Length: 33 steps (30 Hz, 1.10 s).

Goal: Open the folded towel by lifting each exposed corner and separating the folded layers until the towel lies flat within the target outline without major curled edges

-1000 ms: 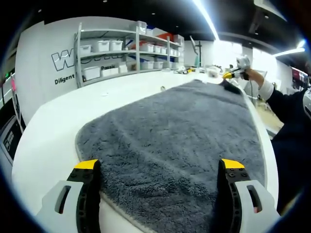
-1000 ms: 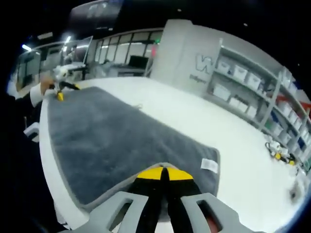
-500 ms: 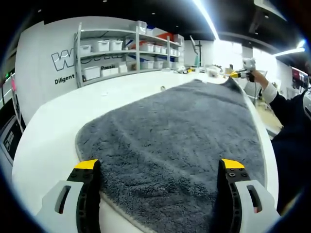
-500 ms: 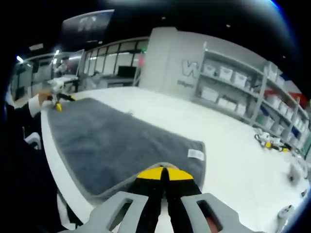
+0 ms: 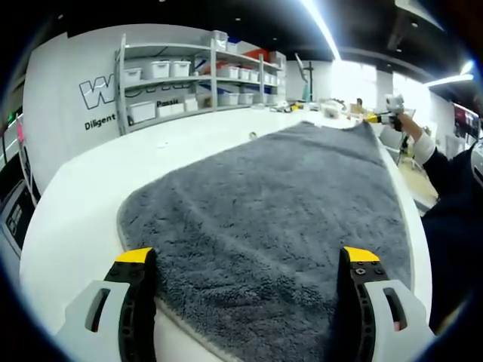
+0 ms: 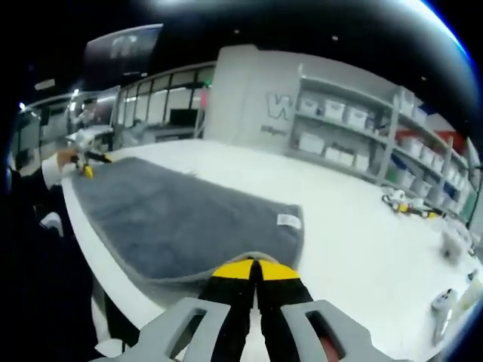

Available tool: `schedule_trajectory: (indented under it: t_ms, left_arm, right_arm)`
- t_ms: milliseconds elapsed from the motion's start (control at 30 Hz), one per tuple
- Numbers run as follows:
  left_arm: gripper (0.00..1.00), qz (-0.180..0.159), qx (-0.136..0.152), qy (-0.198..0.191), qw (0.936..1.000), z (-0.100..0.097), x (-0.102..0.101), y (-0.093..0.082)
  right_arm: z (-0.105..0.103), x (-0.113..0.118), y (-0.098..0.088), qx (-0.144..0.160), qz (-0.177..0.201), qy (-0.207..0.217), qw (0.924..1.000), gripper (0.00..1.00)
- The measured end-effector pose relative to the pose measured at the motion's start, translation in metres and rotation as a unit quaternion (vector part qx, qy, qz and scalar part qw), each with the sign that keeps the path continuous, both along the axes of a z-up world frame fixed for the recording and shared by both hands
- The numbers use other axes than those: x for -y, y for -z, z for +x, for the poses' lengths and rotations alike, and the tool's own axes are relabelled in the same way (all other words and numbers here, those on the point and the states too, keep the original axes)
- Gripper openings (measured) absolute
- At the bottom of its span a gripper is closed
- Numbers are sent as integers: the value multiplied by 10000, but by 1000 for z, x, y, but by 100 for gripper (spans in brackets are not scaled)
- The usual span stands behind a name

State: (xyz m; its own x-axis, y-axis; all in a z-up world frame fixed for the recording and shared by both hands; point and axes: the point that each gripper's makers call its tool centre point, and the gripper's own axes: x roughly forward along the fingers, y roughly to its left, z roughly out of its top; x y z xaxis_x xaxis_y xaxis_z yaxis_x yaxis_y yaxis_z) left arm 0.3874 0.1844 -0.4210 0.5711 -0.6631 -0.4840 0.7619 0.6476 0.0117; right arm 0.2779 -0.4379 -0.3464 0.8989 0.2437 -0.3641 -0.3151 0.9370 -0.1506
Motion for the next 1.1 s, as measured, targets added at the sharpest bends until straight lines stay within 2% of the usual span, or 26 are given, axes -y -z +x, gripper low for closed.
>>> schedule_trajectory:
  t_ms: [233,533,1033,1100]
  left_arm:
    - [99,21,-1,-13,10000,-2,1,0]
    - [98,33,-2,-35,10000,-4,3,0]
    - [98,37,-2,-73,10000,-3,0,0]
    - [98,47,-8,-81,10000,-3,0,0]
  right_arm:
    - [-8,14,16,-88,257,212,9994,0]
    - [-21,24,33,-254,389,357,9983,0]
    - [-38,32,42,-327,563,467,9968,0]
    - [-38,40,36,-128,577,651,9961,0]
